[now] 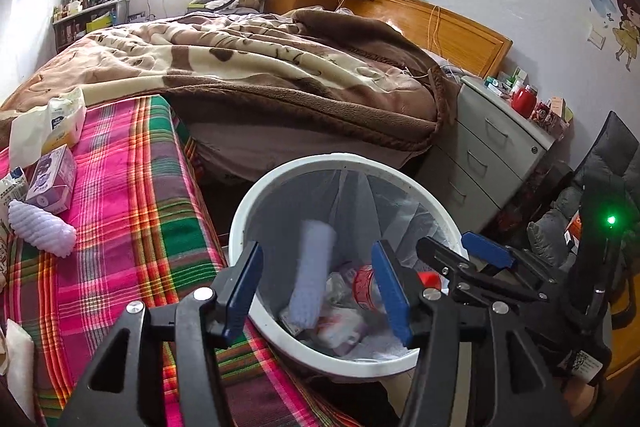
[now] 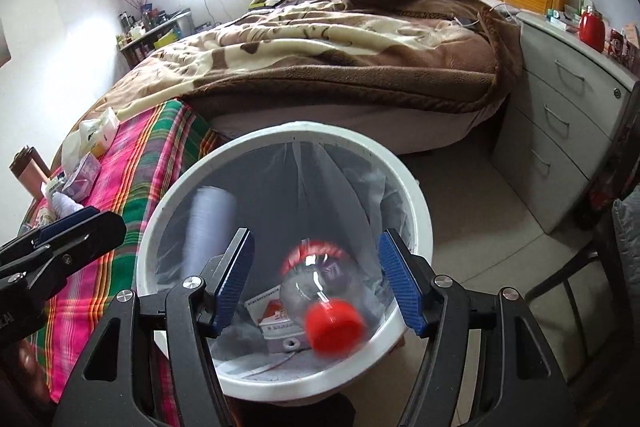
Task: Collect trash
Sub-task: 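Open both grippers over the wastebasket to drop the sleeve and bottle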
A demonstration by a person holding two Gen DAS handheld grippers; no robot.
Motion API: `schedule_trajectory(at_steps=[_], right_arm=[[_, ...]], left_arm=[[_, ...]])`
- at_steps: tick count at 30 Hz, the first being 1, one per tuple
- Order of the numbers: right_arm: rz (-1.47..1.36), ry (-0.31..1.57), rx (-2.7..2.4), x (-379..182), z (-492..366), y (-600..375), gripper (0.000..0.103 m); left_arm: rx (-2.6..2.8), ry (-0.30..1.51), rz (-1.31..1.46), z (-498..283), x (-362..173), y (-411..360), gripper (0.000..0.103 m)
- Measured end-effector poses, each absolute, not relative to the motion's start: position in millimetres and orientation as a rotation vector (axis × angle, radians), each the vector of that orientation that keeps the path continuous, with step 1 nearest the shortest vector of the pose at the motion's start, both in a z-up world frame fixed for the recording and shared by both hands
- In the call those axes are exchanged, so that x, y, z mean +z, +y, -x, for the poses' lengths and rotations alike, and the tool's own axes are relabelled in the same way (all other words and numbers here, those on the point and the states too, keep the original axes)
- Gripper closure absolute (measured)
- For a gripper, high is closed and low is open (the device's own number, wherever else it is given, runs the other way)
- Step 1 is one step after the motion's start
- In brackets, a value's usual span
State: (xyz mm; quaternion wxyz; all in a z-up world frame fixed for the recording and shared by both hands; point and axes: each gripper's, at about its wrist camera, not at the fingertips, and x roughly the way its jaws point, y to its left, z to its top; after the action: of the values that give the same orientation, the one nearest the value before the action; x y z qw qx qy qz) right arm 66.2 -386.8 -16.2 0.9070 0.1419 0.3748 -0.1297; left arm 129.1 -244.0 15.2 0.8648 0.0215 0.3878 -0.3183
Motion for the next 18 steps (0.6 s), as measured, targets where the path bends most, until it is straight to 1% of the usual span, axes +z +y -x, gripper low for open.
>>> schedule_trajectory(at_steps=[5,18], right_arm=[[-0.296,0.762,-0.266,-13.0,-65.2,-384.3,0.036],[-0.287,0.691,-0.229,9.2,-60.3,-358.0,0.036]], left_arm=[[-0.657,0.806,-0.024,-128.7,18.7,-233.3,0.041],[-0.603,0.748,0.009,-119.5,36.1,-186.8,0.041]])
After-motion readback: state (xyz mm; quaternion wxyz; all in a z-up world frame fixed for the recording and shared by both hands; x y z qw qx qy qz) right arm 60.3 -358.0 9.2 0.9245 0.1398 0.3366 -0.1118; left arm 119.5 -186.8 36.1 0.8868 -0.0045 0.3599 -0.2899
